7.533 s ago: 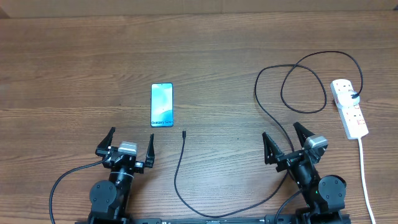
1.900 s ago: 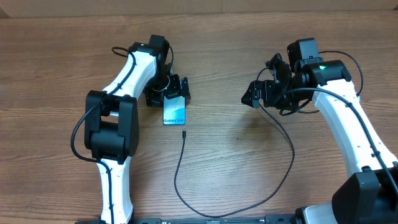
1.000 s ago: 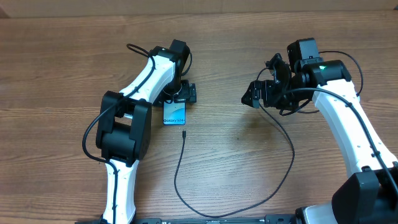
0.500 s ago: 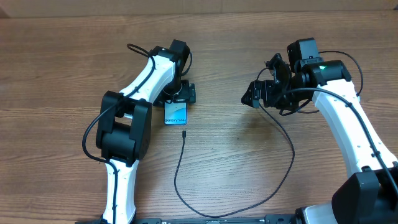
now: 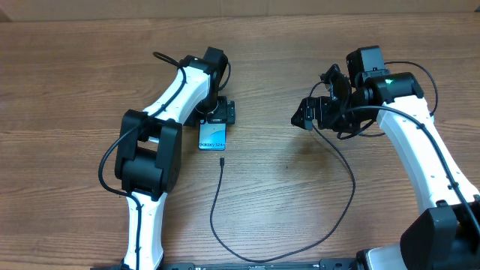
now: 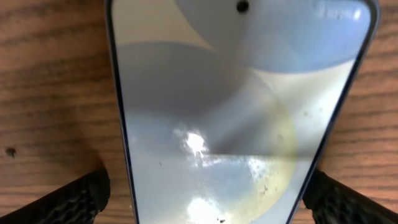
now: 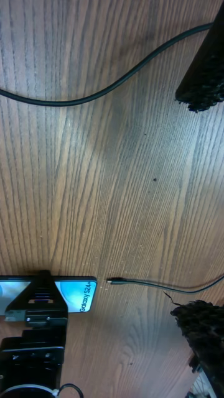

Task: Plug charger to phone and switch on socket
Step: 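Lower the left gripper and grasp the blue phone's top edge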

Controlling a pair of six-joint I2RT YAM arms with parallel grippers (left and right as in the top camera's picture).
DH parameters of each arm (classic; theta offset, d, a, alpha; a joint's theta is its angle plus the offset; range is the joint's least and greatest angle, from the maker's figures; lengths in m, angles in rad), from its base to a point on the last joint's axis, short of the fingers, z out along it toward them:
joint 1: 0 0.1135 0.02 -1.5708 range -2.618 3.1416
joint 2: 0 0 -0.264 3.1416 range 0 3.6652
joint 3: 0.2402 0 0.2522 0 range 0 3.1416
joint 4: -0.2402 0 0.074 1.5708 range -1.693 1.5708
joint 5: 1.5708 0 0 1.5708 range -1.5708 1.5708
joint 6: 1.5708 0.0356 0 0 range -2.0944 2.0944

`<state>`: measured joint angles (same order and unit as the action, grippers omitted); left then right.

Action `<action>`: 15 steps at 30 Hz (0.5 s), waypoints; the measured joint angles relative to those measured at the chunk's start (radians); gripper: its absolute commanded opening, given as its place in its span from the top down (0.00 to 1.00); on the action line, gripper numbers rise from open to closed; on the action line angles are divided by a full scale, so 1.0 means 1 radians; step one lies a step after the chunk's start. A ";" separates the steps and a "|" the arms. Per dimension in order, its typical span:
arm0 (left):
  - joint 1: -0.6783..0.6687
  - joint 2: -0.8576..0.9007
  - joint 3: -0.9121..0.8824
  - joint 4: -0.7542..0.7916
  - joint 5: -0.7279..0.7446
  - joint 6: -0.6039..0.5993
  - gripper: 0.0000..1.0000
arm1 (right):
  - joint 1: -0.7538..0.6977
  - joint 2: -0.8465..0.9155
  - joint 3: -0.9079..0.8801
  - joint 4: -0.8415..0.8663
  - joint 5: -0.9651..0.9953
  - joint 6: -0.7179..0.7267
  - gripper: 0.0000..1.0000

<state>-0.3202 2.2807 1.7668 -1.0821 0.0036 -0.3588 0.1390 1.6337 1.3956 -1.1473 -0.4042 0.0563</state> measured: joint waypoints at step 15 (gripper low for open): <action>-0.001 0.000 0.000 0.021 -0.005 0.014 0.30 | 0.000 0.000 0.000 0.000 0.000 -0.001 0.00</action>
<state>-0.3210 2.2807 1.7672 -1.0607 -0.0013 -0.3447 0.1390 1.6337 1.3956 -1.1469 -0.4042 0.0555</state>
